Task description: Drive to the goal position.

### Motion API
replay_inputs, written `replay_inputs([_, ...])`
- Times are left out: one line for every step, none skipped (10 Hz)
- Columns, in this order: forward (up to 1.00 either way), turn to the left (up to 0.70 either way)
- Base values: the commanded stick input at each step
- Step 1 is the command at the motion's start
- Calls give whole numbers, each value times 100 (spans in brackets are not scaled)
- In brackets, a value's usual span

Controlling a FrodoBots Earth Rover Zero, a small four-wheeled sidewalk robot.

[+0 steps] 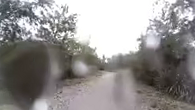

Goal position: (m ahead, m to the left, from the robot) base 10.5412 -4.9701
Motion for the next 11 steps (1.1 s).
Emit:
replay_inputs([45,0])
replay_inputs([45,0])
replay_inputs([45,0])
replay_inputs([45,0])
replay_inputs([45,0])
replay_inputs([45,0])
replay_inputs([45,0])
replay_inputs([45,0])
replay_inputs([45,0])
replay_inputs([45,0])
replay_inputs([45,0])
